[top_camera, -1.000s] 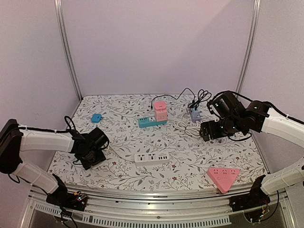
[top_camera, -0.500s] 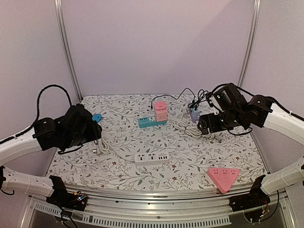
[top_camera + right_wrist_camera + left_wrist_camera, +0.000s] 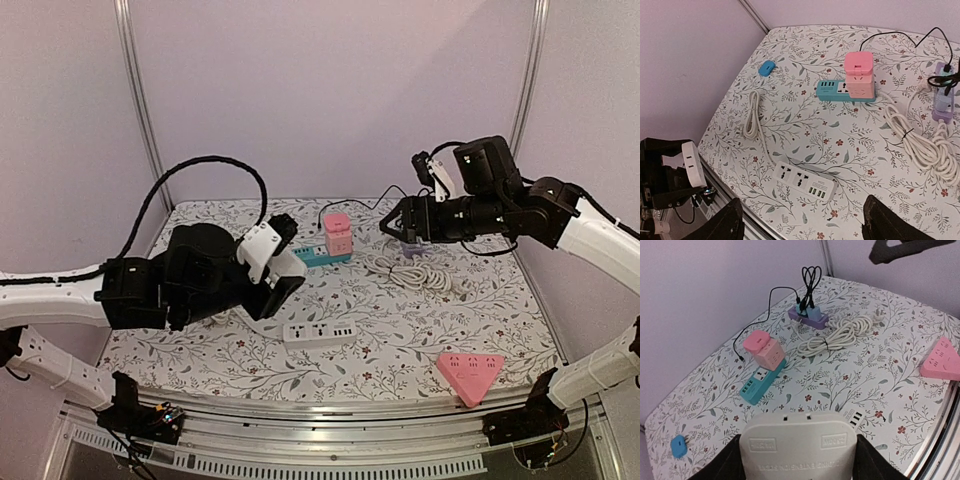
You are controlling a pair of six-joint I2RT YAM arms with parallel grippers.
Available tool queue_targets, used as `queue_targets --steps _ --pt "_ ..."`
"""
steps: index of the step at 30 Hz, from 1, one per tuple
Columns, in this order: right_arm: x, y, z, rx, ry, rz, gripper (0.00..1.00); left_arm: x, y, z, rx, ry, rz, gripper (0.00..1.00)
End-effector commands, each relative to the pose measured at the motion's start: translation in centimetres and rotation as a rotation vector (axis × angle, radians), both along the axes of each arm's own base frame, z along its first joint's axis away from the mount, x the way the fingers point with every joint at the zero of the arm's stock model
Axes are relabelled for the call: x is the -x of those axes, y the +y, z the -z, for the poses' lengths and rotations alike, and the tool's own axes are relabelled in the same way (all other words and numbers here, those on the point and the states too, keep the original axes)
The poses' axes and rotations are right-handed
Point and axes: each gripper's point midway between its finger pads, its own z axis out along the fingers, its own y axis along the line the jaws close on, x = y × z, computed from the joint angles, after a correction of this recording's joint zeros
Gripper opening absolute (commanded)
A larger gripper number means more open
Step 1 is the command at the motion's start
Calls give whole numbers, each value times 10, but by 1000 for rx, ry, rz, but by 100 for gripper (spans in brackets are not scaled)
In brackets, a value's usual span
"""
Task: Insert the plug
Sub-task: Adjust the plug.
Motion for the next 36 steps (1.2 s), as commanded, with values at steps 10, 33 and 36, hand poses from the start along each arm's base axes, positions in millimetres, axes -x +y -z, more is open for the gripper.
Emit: queue_targets --steps 10,33,36 --pt "73 121 -22 -293 28 -449 74 48 -70 -33 -31 -321 359 0" --pt "82 152 22 -235 129 -516 39 43 -73 -27 -66 -400 277 0" --pt "82 149 24 -227 127 -507 23 42 -74 -27 -65 -405 275 0"
